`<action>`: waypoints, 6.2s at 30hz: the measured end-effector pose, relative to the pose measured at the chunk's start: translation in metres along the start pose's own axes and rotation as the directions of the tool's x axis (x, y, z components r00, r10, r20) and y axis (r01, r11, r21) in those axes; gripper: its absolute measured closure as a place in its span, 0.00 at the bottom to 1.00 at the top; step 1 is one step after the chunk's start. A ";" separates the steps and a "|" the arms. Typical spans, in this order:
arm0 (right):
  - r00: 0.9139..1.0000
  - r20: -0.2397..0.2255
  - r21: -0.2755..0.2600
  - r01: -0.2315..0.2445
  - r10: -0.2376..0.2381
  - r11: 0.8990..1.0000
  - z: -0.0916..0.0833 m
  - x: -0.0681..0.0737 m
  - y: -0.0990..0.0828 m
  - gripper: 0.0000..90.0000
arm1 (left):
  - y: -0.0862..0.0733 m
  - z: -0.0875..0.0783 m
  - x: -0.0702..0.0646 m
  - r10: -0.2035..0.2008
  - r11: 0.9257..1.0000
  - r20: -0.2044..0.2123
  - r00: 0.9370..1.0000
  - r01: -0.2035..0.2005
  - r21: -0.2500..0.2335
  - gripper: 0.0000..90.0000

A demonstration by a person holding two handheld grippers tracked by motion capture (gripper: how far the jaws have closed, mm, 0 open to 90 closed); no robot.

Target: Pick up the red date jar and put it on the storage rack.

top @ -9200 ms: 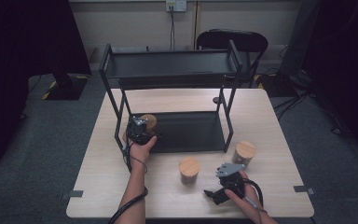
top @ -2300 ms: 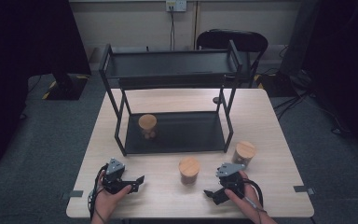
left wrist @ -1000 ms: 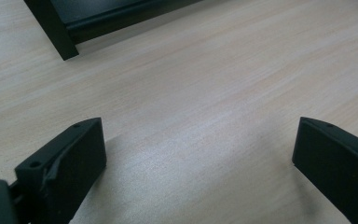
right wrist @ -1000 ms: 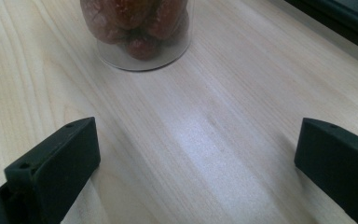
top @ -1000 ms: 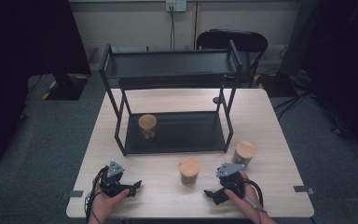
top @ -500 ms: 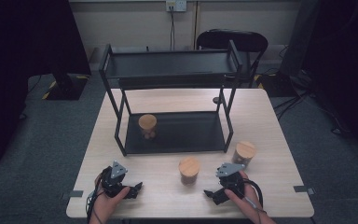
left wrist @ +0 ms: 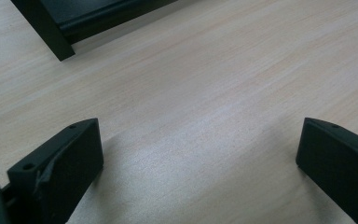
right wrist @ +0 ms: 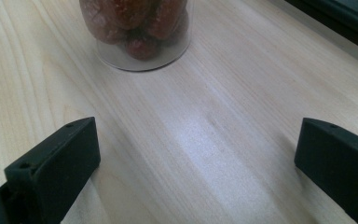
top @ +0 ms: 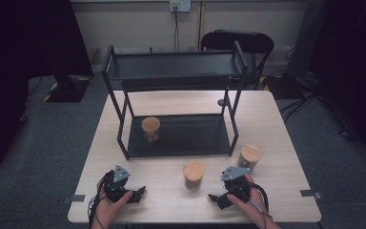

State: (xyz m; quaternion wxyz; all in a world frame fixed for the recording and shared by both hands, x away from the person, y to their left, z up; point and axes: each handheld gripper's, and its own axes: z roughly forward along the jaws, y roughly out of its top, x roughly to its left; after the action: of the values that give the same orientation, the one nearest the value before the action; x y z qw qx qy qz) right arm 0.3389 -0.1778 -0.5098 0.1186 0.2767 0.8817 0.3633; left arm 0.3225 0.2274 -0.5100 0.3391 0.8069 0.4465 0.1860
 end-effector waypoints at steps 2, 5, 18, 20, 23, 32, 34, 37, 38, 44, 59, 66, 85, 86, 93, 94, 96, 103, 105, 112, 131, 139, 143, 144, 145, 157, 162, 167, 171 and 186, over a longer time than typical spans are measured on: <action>1.000 0.000 0.000 0.000 0.000 1.000 0.000 0.000 0.000 0.00 | 0.000 0.000 0.000 0.000 1.000 0.000 1.000 0.000 0.000 0.00; 1.000 -0.001 0.002 0.000 0.000 1.000 0.000 0.000 0.000 0.00 | 0.000 0.000 0.000 -0.001 1.000 0.001 1.000 0.001 0.000 0.00; 0.999 -0.035 0.018 0.024 -0.023 1.000 -0.003 -0.003 0.009 0.02 | 0.000 0.000 0.000 0.005 1.000 0.002 1.000 -0.005 0.002 0.00; 0.999 -0.037 0.012 0.022 -0.021 1.000 -0.003 -0.004 0.011 0.02 | 0.000 0.000 0.000 0.002 1.000 0.001 1.000 -0.002 0.000 0.00; 0.999 -0.043 0.001 0.020 -0.020 1.000 -0.004 -0.005 0.013 0.02 | 0.000 0.000 0.000 0.004 1.000 0.002 1.000 -0.004 0.002 0.00; 0.997 -0.063 -0.020 0.035 -0.036 0.999 -0.004 -0.002 0.022 0.02 | 0.000 0.000 0.000 0.004 1.000 0.002 1.000 -0.004 0.002 0.00; 0.996 -0.074 -0.023 0.041 -0.042 0.999 -0.004 -0.002 0.024 0.02 | 0.000 0.000 0.000 0.005 1.000 0.002 1.000 -0.005 0.002 0.00; 0.996 -0.071 -0.025 0.045 -0.046 0.999 -0.004 -0.002 0.027 0.02 | 0.000 0.000 0.000 0.004 1.000 0.002 1.000 -0.004 0.002 0.00; 0.997 -0.072 -0.026 0.041 -0.043 0.999 -0.004 -0.002 0.028 0.02 | 0.000 0.000 0.000 0.005 1.000 0.002 1.000 -0.005 0.002 0.00; 0.996 -0.083 -0.035 0.035 -0.037 0.999 -0.003 -0.004 0.032 0.02 | 0.000 0.000 0.001 0.007 1.000 0.004 1.000 -0.007 0.001 0.00; 0.993 -0.107 -0.053 0.047 -0.053 0.997 0.005 0.004 0.042 0.02 | 0.000 0.000 0.001 0.006 1.000 0.005 1.000 -0.006 0.001 0.00; 0.991 -0.122 -0.062 0.046 -0.054 0.997 0.011 0.008 0.046 0.02 | 0.000 0.000 0.001 0.007 1.000 0.005 1.000 -0.007 0.001 0.00; 0.992 -0.124 -0.097 0.006 -0.018 0.995 0.024 0.011 0.050 0.03 | 0.000 0.000 0.001 0.007 1.000 0.006 1.000 -0.007 0.001 0.00; 0.992 -0.125 -0.100 0.004 -0.017 0.995 0.025 0.012 0.050 0.04 | 0.000 0.000 0.001 0.008 1.000 0.006 1.000 -0.008 0.001 0.00; 0.992 -0.122 -0.107 0.015 -0.028 0.994 0.032 0.016 0.052 0.09 | 0.000 0.000 0.001 0.008 1.000 0.006 1.000 -0.008 0.001 0.00; 0.992 -0.123 -0.109 0.014 -0.027 0.994 0.033 0.017 0.053 0.10 | 0.000 0.000 0.001 0.008 1.000 0.006 1.000 -0.008 0.001 0.00; 0.992 -0.121 -0.112 0.009 -0.023 0.994 0.034 0.018 0.053 0.13 | 0.000 0.000 0.001 0.008 1.000 0.006 1.000 -0.008 0.001 0.00; 0.993 -0.121 -0.135 -0.001 -0.016 0.991 0.039 0.019 0.056 0.18 | 0.000 0.000 0.001 0.009 1.000 0.007 1.000 -0.009 0.001 0.00; 0.993 -0.117 -0.141 -0.004 -0.013 0.990 0.039 0.020 0.056 0.22 | 0.000 0.000 0.001 0.009 1.000 0.007 1.000 -0.009 0.001 0.00; 0.994 -0.109 -0.149 -0.009 -0.007 0.989 0.042 0.021 0.059 0.26 | 0.000 0.000 0.001 0.012 1.000 0.007 1.000 -0.012 0.001 0.00; 0.995 -0.096 -0.149 0.004 -0.019 0.989 0.041 0.020 0.062 0.28 | 0.000 -0.001 0.001 0.013 1.000 0.008 1.000 -0.013 0.001 0.00; 0.995 -0.094 -0.137 0.002 -0.015 0.991 0.039 0.015 0.067 0.28 | 0.000 -0.001 0.001 0.013 1.000 0.008 1.000 -0.013 0.001 0.00; 0.995 -0.096 -0.135 0.003 -0.016 0.991 0.038 0.014 0.072 0.28 | 0.000 -0.001 0.001 0.013 1.000 0.008 1.000 -0.013 0.001 0.00; 0.995 -0.095 -0.135 0.006 -0.019 0.991 0.038 0.014 0.073 0.28 | 0.000 -0.001 0.001 0.013 1.000 0.008 1.000 -0.013 0.001 0.00; 0.995 -0.094 -0.132 0.010 -0.022 0.991 0.038 0.014 0.074 0.28 | 0.000 -0.001 0.001 0.013 1.000 0.008 1.000 -0.013 0.001 0.00; 0.995 -0.094 -0.111 0.014 -0.024 0.994 0.042 0.010 0.085 0.28 | 0.000 -0.001 0.001 0.014 1.000 0.009 1.000 -0.014 0.001 0.00; 0.996 -0.090 -0.114 0.010 -0.020 0.993 0.043 0.007 0.091 0.28 | 0.000 -0.001 0.002 0.015 1.000 0.010 1.000 -0.015 0.001 0.00; 0.996 -0.086 -0.101 0.014 -0.022 0.995 0.045 0.005 0.095 0.29 | 0.000 -0.001 0.002 0.016 1.000 0.011 1.000 -0.016 0.001 0.00; 0.996 -0.087 -0.099 0.012 -0.020 0.995 0.047 0.004 0.098 0.29 | -0.001 -0.001 0.002 0.017 1.000 0.012 1.000 -0.017 0.001 0.00; 0.997 -0.070 -0.091 0.007 -0.013 0.996 0.054 -0.004 0.112 0.29 | -0.001 -0.001 0.002 0.017 1.000 0.012 1.000 -0.017 0.001 0.00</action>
State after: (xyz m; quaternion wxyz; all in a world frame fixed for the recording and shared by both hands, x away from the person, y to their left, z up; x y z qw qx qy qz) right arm 0.4095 -0.0842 -0.4691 0.1016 0.2535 0.8694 0.4119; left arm 0.3226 0.2294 -0.5099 0.3397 0.8119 0.4377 0.1838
